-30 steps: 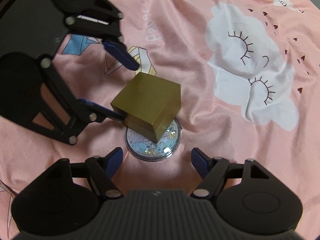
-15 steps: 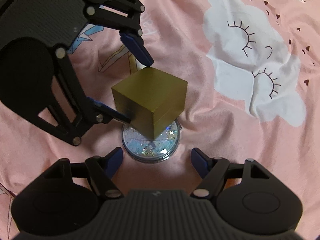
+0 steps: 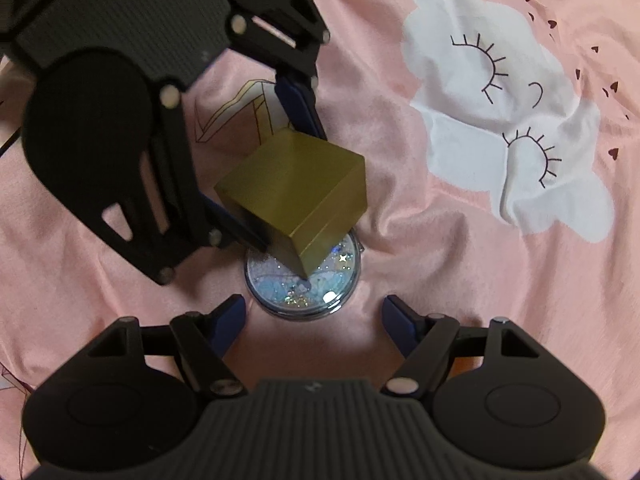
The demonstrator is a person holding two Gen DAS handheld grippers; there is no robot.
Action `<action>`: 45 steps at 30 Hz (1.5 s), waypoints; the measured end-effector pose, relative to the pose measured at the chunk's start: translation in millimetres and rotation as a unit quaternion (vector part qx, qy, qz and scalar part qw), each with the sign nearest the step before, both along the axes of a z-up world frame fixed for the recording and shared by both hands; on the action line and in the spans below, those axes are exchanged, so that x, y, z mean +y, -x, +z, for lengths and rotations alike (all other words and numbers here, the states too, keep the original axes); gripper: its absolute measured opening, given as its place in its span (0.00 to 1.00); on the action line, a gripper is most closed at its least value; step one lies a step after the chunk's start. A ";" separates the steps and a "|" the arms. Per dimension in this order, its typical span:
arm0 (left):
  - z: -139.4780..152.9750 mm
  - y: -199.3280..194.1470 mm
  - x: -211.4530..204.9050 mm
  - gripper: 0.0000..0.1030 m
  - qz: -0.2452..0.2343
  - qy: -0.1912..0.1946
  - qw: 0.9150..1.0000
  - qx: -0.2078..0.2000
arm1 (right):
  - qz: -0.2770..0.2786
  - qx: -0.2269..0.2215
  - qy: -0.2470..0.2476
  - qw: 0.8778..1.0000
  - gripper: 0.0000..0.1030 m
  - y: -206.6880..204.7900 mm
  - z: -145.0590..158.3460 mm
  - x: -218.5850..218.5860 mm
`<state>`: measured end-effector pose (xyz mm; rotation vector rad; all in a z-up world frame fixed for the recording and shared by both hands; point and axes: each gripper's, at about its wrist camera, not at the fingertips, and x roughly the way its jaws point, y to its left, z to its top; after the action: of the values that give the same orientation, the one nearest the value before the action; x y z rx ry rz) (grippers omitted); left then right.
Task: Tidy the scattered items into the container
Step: 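Grasp the tan cube box with the left gripper while the right gripper grasps the glittery mirror, then carry the tan cube box and glittery mirror over the box with both grippers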
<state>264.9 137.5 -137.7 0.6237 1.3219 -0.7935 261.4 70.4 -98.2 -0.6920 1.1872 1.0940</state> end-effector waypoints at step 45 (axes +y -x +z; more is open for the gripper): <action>53.9 95.5 39.1 0.73 0.187 -0.059 0.980 -0.042 | 0.029 -0.036 0.009 0.999 0.69 64.2 30.9 42.0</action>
<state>169.3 176.6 -83.8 0.4744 1.3622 -0.3812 197.2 112.4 -67.3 -0.7773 1.1217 1.0986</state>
